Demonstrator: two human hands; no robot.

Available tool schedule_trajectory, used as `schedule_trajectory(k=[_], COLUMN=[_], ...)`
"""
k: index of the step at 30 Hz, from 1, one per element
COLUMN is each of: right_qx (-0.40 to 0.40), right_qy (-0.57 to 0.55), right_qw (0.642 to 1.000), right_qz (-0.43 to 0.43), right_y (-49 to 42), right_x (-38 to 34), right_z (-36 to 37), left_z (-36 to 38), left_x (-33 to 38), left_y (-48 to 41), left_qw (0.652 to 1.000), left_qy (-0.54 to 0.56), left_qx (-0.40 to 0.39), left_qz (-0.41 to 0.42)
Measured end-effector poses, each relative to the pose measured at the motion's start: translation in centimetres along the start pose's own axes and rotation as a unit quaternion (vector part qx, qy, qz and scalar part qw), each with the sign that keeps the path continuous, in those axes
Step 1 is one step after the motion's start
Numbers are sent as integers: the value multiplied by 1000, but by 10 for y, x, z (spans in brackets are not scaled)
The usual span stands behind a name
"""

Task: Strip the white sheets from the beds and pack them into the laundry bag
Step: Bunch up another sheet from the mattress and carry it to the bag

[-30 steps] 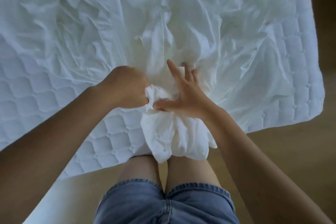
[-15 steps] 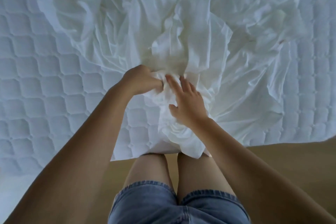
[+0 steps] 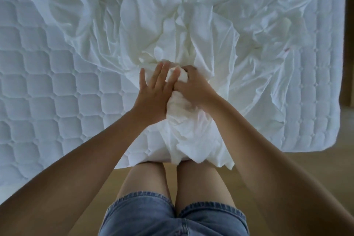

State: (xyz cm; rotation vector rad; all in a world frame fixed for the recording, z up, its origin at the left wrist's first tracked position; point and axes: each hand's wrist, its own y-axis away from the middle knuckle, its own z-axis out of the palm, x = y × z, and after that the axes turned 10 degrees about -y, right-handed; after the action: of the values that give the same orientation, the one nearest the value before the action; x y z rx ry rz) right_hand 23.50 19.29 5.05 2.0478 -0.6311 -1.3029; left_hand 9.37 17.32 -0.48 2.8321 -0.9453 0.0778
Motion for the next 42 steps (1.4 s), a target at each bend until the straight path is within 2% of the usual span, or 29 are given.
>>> schedule_trajectory(k=[2, 4, 6, 8, 10, 12, 14, 16, 19, 21, 23, 25, 27, 29, 31, 32, 34, 36, 39, 42], right_qx=[27, 60, 75, 76, 97, 123, 122, 106, 80, 82, 85, 60, 39, 48, 102, 149, 240, 256, 182, 134], right_qy=[-8, 101, 264, 383, 445, 471, 465, 436, 384, 327, 216, 92, 12, -23, 30, 72, 160, 267, 408, 450], right_qw=[999, 985, 940, 892, 858, 844, 853, 874, 903, 930, 969, 994, 998, 996, 994, 986, 941, 894, 870, 866], right_qz=[-30, -124, -201, -227, -237, -223, -204, -186, -175, -146, -88, -23, 39, 67, 25, -32, -176, -252, -209, -173], right_y=[17, 38, 48, 44, 34, 19, 2, -15, -34, -44, -51, -55, -52, -47, -35, -25, -2, 13, 14, 2], right_x=[8, 20, 37, 61, 74, 75, 66, 55, 39, 23, 10, 5, 7, 14, 24, 28, 37, 52, 75, 65], right_z=[0, 4, 11, 18, 19, 12, 2, -5, -19, -30, -39, -45, -49, -49, -45, -42, -33, -23, -21, -32], left_z=[8, 11, 9, -2, -11, -13, -19, -23, -24, -14, -4, 3, 4, 5, 11, 7, -9, -18, -30, -41], left_x=[-5, -9, -10, -10, -10, -15, -15, -11, 5, 15, 22, 24, 19, 13, 8, 7, 8, 11, 13, 10], left_y=[-11, -19, -33, -53, -72, -80, -77, -65, -34, -18, -18, -33, -56, -67, -74, -78, -88, -101, -104, -88], left_qw=[999, 994, 989, 978, 961, 942, 933, 954, 993, 998, 991, 988, 988, 993, 994, 991, 981, 980, 970, 951], left_qy=[-4, 6, 27, 99, 132, 151, 196, 176, 58, -39, -95, -91, -55, -36, -11, 11, 34, 18, -10, 66], left_qx=[-42, -109, -145, -177, -236, -290, -273, -193, -91, -49, -91, -127, -138, -114, -64, -89, -180, -193, -231, -302], left_qz=[5, -1, -6, -44, -50, -74, -129, -148, -57, 21, 38, -7, -32, 16, 86, 95, 60, 50, 76, 17])
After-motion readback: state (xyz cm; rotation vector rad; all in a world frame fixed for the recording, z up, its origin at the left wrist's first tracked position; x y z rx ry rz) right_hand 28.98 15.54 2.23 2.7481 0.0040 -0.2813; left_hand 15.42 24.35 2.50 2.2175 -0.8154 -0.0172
